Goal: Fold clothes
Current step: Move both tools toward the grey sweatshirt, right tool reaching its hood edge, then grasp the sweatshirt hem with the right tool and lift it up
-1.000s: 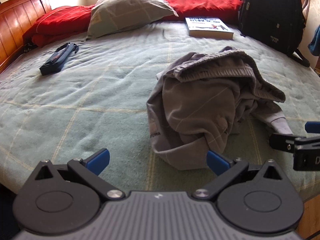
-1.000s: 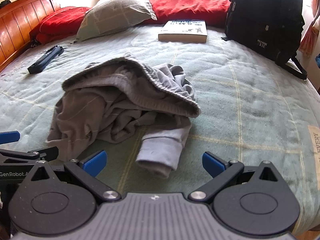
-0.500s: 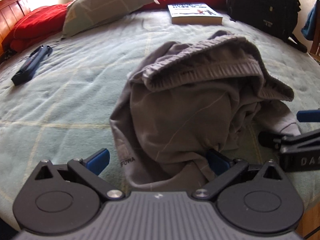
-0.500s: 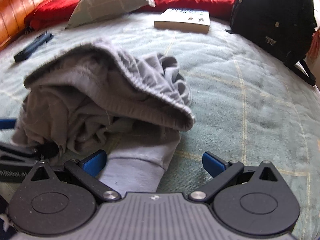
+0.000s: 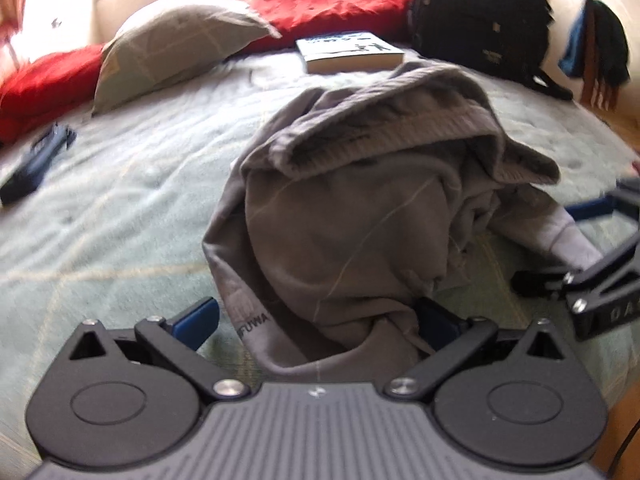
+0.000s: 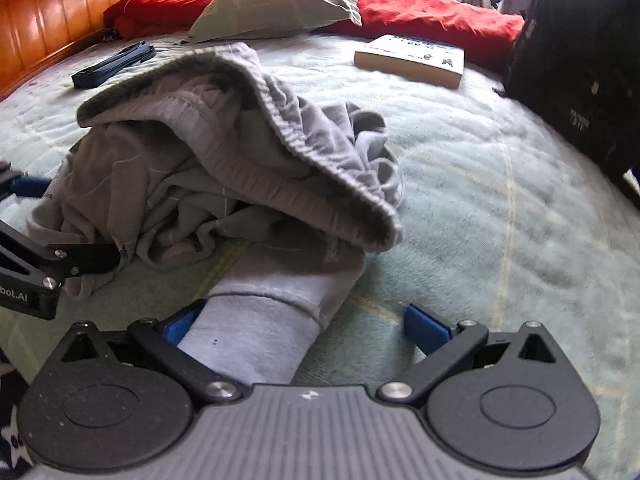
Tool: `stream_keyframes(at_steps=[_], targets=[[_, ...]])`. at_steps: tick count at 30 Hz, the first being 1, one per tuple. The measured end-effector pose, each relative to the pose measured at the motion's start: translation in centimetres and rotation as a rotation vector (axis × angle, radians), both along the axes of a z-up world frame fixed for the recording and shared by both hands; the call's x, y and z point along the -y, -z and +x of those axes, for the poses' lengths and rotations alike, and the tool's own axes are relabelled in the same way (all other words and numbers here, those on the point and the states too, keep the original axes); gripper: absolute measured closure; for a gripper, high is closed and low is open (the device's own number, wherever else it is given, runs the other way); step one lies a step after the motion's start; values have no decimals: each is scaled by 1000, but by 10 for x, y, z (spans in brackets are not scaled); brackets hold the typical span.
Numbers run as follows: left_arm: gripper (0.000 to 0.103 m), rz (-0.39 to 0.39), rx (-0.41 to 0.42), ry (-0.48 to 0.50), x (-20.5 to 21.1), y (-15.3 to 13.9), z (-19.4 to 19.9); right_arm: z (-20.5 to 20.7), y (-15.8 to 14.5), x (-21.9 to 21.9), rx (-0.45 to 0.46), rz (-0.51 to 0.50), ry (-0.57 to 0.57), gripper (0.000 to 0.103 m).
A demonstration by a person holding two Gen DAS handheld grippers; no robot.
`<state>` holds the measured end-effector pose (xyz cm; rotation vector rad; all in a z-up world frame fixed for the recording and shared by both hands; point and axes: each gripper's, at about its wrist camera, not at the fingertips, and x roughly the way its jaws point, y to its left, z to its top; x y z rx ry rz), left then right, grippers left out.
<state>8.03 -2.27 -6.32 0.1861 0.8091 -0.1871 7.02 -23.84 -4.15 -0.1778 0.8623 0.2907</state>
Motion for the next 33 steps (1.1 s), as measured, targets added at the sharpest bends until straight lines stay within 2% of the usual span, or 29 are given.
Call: stream_keyframes(at_steps=[2,7,12,15,22,28,30,33], targets=[[0,28,12,23,2,-7,-1,1,-11,1,27,1,-2,0],[0,33,49,39,0,-25,4,14,-35,-6,70,63,-32,0],[0,15,73,36,-2,-35,11,33,-40,-22,89,55,-61,0],[0,21,83,25,-3,-36,13,45,-42,-19,94,52,-29,0],[0,16,107,2,-11,-39,20,62,-60,22,156,64,65,0],[0,5,120,20,-8,-41,23,53,-52,0,167,7,-60,1],[1,8,121,26,-7,-41,23,50,-51,-14,181,-13,-111,6],[1,9,122,36,-6,-41,20,51,-53,-36,198,-36,-188,18]])
